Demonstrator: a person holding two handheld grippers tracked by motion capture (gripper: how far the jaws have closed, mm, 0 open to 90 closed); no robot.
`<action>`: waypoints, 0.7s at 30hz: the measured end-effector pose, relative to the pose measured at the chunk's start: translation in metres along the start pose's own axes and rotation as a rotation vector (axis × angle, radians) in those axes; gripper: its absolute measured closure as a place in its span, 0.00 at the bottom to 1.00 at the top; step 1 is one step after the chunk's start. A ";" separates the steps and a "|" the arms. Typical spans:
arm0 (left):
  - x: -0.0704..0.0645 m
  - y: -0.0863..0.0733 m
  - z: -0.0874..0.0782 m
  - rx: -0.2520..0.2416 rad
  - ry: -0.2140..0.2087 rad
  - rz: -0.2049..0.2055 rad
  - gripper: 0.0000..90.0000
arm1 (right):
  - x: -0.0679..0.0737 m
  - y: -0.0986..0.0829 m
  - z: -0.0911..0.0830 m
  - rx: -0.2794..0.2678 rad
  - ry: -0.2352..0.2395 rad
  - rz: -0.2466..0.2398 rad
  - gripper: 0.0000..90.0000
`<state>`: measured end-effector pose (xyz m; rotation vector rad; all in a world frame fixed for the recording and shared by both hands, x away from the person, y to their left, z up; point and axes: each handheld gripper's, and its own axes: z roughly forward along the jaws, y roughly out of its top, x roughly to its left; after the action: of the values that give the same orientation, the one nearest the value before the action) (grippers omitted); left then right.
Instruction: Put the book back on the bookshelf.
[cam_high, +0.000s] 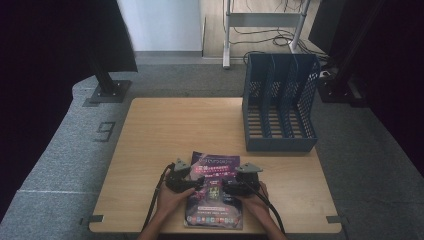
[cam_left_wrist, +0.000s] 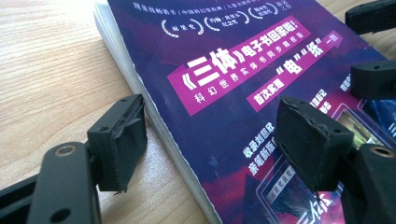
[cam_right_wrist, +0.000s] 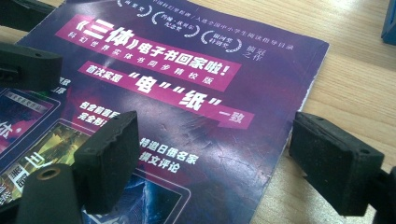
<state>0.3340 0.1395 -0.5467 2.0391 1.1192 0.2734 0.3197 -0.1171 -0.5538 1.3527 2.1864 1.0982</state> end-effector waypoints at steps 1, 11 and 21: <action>0.000 0.000 0.000 -0.003 -0.003 -0.006 0.30 | 0.000 0.000 0.000 0.000 -0.001 0.001 0.18; 0.000 0.000 -0.004 -0.030 -0.016 -0.029 0.32 | 0.000 0.000 0.000 0.000 -0.001 0.001 0.18; -0.005 0.004 -0.011 -0.072 -0.044 -0.018 0.34 | 0.000 0.000 0.000 0.000 -0.001 0.001 0.18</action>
<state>0.3279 0.1402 -0.5360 1.9620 1.0852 0.2552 0.3195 -0.1169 -0.5538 1.3545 2.1849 1.0974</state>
